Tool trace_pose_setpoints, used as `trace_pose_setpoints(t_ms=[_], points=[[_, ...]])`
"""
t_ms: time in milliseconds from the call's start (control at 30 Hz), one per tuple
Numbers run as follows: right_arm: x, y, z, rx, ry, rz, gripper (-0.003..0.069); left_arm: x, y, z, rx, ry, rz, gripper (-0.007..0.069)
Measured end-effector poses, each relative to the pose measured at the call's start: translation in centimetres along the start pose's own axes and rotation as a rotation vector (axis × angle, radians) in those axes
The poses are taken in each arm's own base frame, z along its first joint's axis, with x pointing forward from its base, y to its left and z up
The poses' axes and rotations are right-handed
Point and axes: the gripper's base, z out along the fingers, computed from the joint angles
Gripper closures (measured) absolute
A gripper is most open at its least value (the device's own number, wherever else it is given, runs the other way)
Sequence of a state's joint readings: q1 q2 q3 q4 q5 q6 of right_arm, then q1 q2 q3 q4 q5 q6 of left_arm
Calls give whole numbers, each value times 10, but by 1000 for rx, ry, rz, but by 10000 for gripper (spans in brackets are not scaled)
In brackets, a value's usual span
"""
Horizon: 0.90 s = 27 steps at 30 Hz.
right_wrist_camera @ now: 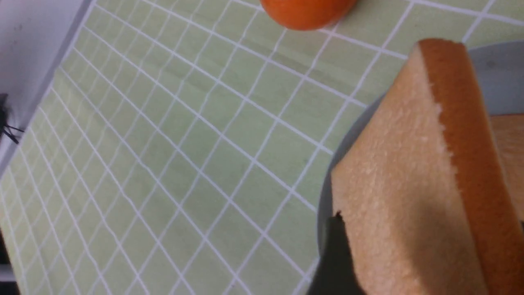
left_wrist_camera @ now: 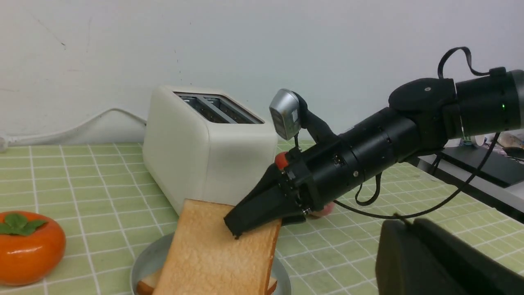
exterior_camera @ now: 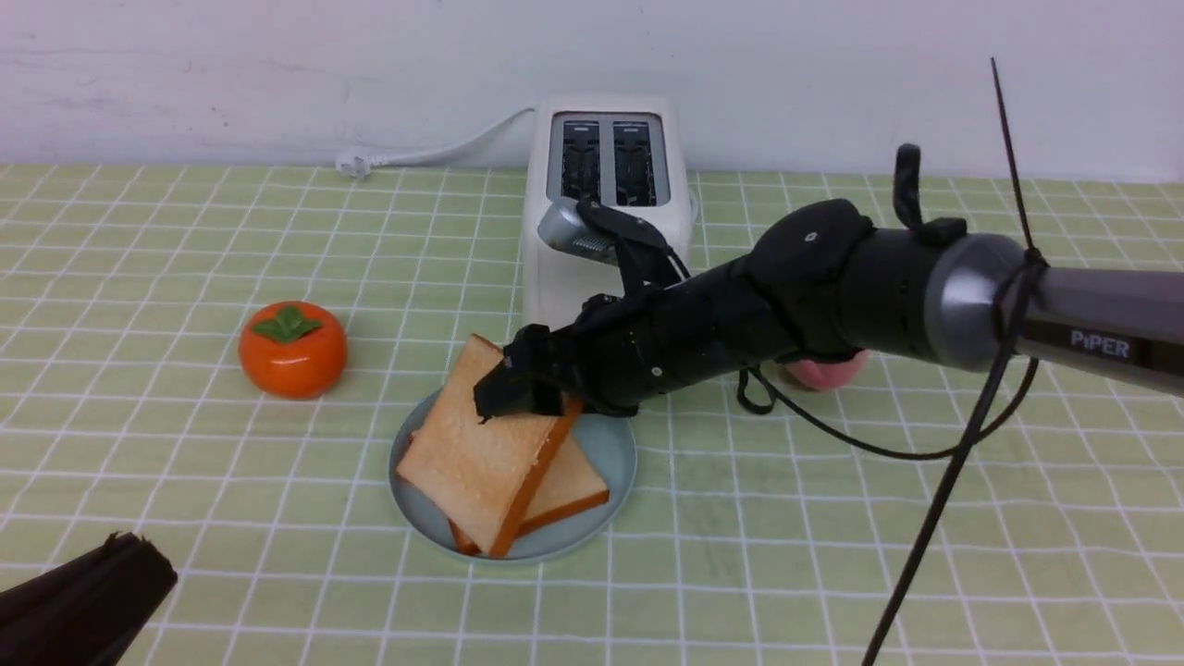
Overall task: Take toasted bread from bread machine on green coffee tablecloth place on plate.
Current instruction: 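Place the held slice of bread on top of the slice on the plate with the right gripper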
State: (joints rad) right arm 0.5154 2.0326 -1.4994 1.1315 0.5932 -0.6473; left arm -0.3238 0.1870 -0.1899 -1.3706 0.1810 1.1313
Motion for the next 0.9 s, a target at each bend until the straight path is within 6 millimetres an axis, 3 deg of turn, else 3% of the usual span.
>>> trace_pose_setpoints(t_ms=[100,167,200,233,300,367,467,500,533,633,733,867,900], points=[[-9,-10,-25,70,16,-27,149,0,0,0,0,0,0,606],[-15,-13,-41,101,17,-33,161,0,0,0,0,0,0,606],[-20,-14,-60,132,23,-36,187,0,0,0,-1,0,1,605],[-20,-14,-63,136,24,-31,195,0,0,0,-1,0,1,605],[-24,-5,-98,177,53,-80,258,7,2,1,-9,20,-3,603],[-23,0,-110,186,74,-103,291,16,4,1,-16,45,-8,603],[-19,25,-151,225,112,-185,394,48,15,2,-62,137,-25,603],[-16,37,-171,244,111,-210,431,60,19,1,-85,167,-30,603],[-15,39,-173,245,116,-207,440,62,19,1,-89,171,-30,603],[-1,62,-212,267,98,-221,485,70,25,-1,-136,182,-36,603],[14,72,-232,275,92,-210,492,69,27,-1,-152,174,-42,600],[52,91,-272,282,41,-174,495,69,28,-1,-168,166,-57,594],[54,91,-273,283,39,-171,495,69,28,-1,-169,165,-57,594]])
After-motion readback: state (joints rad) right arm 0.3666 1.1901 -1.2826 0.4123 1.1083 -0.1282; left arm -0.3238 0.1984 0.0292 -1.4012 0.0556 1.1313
